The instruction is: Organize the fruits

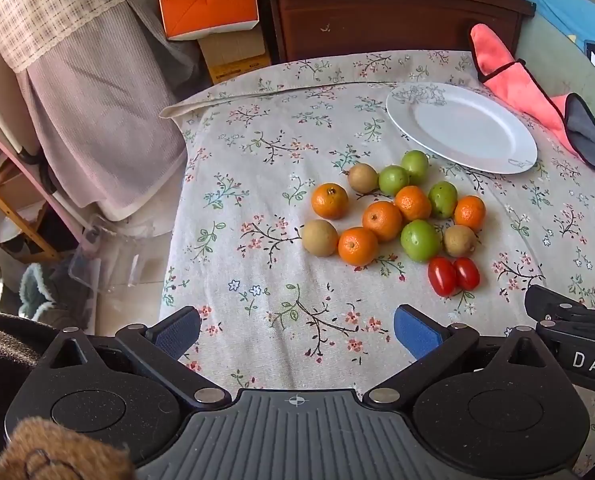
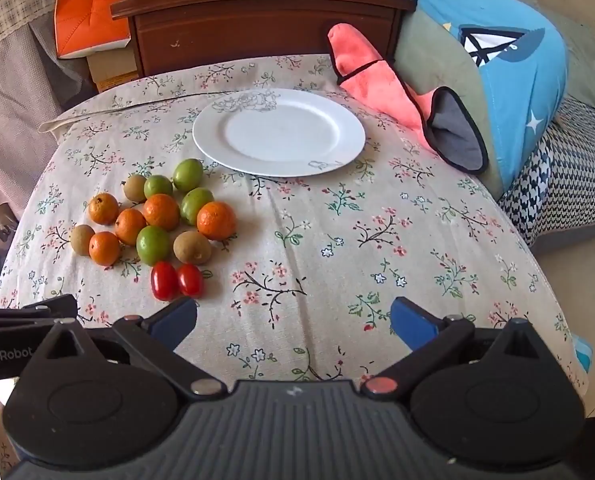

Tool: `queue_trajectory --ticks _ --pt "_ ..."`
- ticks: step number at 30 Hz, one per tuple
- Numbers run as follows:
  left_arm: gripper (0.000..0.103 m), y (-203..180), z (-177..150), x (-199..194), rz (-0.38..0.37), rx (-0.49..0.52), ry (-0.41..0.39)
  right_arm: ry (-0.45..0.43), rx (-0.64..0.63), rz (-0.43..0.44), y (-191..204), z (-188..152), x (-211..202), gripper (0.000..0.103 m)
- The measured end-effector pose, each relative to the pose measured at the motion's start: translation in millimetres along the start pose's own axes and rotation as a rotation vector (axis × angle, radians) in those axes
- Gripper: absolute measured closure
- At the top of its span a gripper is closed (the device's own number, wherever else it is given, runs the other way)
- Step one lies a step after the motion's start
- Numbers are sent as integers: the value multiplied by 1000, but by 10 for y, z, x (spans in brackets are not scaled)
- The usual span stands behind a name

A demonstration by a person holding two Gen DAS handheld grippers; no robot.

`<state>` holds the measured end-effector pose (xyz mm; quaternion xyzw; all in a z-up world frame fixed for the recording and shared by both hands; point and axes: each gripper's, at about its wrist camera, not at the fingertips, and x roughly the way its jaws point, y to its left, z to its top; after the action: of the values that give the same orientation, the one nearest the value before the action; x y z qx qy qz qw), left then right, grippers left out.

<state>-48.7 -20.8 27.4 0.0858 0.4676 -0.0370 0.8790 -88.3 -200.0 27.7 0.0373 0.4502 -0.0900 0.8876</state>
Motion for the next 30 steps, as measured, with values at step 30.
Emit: queue_trajectory --ticks 30 --pt "1 -23 -34 7 26 16 7 5 -13 -7 21 -23 5 1"
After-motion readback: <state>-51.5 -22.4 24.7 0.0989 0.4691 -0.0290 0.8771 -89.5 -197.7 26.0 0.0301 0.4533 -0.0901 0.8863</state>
